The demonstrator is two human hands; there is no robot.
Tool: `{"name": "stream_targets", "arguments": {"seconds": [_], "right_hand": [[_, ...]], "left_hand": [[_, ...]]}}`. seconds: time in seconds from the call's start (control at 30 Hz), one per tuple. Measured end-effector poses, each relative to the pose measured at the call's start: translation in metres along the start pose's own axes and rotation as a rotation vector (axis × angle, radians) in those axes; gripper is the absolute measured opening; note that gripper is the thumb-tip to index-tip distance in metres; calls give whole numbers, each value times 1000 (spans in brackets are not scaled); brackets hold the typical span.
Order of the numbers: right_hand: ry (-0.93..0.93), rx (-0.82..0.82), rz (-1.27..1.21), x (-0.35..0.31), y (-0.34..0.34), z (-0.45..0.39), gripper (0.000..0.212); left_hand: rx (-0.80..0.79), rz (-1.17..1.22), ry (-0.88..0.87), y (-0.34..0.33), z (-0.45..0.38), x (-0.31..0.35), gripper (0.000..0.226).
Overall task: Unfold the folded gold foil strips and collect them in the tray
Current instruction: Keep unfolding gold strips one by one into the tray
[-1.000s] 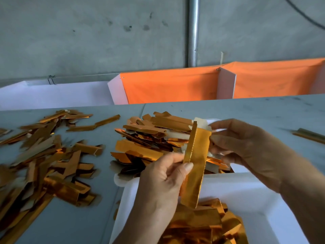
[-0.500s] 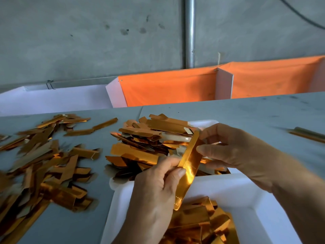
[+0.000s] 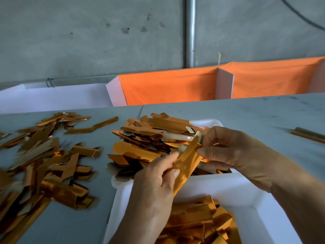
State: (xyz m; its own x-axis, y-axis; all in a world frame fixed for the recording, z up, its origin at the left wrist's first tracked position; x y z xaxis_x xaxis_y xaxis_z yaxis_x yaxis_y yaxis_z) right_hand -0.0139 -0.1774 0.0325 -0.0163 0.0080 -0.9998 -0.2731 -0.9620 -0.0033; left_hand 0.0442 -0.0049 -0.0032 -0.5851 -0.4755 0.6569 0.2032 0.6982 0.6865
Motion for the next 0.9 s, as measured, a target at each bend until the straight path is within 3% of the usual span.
{"name": "stream_targets", "arguments": {"seconds": [0.4, 0.6, 0.9], "right_hand": [[9, -54, 2, 1, 0, 1, 4], [-57, -54, 70, 4, 2, 0, 14], [-86, -64, -11, 12, -2, -4, 13]], "left_hand": [[-15, -77, 6, -3, -2, -6, 42], [-23, -102, -43, -2, -2, -2, 54], [41, -171, -127, -9, 2, -1, 51]]}}
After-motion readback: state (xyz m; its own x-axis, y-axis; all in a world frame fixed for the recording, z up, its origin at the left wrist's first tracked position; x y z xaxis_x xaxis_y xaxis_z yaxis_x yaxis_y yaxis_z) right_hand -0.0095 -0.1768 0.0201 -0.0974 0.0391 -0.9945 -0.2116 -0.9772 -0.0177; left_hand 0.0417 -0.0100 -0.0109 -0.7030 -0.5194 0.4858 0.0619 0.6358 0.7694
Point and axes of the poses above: each hand's wrist, its own z-axis away from the middle knuckle, its own y-axis out of the back of the hand, x = y × z, the point moved 1 cm from there along -z, towards the middle knuckle, and after that the axes turned 11 degrees about -z, right-handed, at the moved point
